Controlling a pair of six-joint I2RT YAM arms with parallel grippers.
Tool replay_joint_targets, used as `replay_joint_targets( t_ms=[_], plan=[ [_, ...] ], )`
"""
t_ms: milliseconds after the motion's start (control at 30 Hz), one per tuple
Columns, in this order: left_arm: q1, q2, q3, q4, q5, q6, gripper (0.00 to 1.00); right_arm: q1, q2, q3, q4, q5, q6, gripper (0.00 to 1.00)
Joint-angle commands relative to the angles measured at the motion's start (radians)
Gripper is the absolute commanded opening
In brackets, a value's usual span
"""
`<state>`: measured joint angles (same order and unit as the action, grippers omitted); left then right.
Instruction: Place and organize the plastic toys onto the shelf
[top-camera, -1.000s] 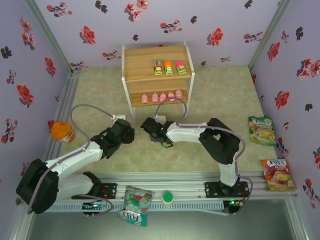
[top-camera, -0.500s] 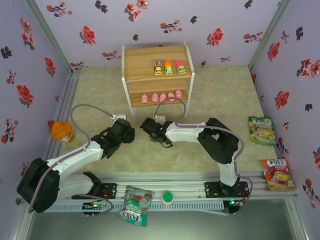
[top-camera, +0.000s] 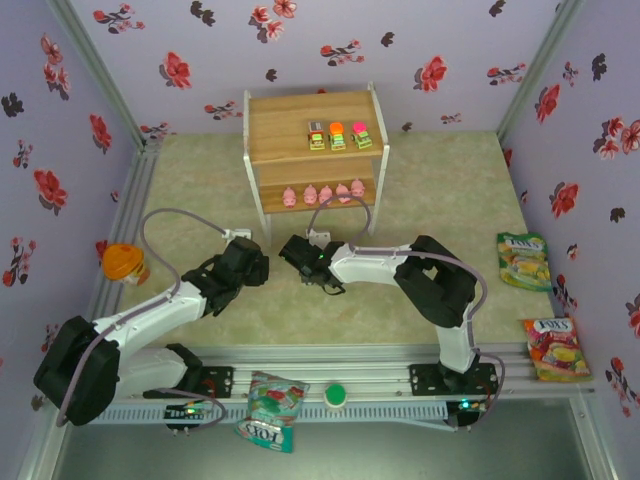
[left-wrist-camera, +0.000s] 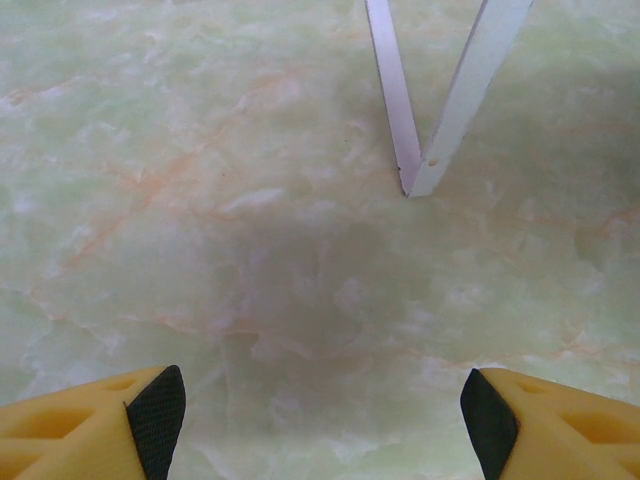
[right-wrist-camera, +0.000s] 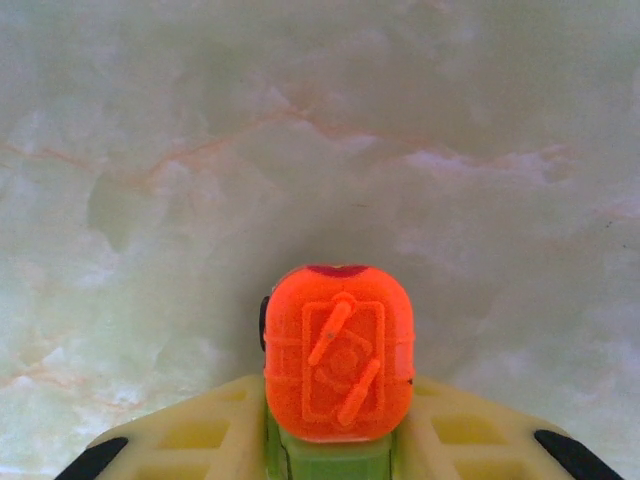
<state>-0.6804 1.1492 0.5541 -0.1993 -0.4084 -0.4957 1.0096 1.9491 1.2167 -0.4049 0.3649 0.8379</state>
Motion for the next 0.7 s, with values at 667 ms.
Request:
replay_joint_targets(
  t_ms=[667],
  plan=[
    [0.008,-0.022,-0.026,0.104,0.140,0.023,0.77,0.077,-0.228,0.073,-0.214,0.175,-0.057,0.27]
  ],
)
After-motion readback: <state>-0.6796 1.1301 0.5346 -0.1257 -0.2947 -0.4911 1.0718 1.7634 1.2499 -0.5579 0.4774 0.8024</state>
